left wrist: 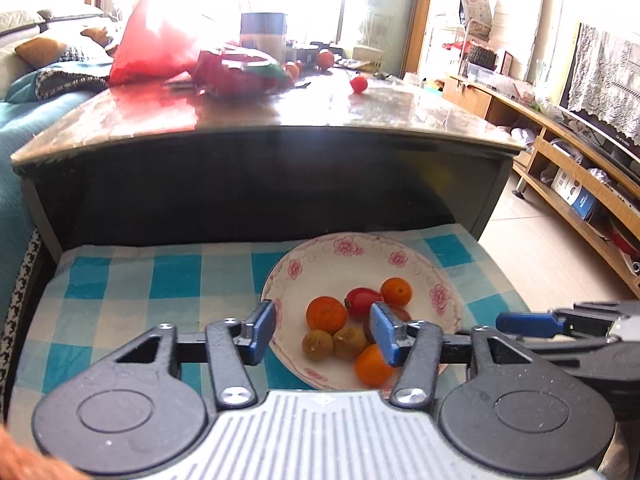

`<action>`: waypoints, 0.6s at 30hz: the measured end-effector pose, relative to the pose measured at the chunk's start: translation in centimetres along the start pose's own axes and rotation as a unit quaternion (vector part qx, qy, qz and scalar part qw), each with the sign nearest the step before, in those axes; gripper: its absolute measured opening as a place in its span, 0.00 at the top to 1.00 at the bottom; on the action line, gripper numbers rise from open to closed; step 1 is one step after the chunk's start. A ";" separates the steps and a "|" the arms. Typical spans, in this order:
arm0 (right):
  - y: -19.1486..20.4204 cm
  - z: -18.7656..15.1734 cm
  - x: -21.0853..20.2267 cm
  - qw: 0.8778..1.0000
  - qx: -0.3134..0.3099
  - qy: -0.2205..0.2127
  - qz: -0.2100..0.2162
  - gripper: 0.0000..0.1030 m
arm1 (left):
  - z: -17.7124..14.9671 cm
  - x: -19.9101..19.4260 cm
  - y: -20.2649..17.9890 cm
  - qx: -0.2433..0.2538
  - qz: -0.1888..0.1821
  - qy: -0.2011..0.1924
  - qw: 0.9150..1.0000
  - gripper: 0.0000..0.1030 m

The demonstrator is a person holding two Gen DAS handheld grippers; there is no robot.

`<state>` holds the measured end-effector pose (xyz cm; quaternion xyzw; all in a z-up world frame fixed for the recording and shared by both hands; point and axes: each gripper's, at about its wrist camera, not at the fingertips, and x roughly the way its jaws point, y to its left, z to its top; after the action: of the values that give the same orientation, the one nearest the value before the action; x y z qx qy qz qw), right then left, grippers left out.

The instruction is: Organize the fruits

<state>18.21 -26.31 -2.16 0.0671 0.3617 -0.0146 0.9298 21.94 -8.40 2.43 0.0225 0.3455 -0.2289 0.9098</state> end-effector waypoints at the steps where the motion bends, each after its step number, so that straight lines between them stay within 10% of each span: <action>1: -0.1 -0.3 -0.5 1.000 0.005 0.001 -0.002 0.57 | 0.0 -0.7 -0.4 0.005 0.005 -0.003 1.000 0.30; 5: 0.1 -1.2 -2.5 1.000 0.012 -0.002 -0.004 0.57 | -0.9 -3.8 -1.6 0.025 0.036 -0.024 0.999 0.12; 18: 0.5 -5.9 -9.2 0.998 0.059 -0.013 -0.002 0.56 | -4.9 -11.8 -3.8 0.019 0.029 -0.041 0.999 0.00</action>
<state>7.50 -25.22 -0.18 0.1207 0.3482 -0.0389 0.9288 9.52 -6.07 6.73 0.0403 0.3025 -0.2094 0.9290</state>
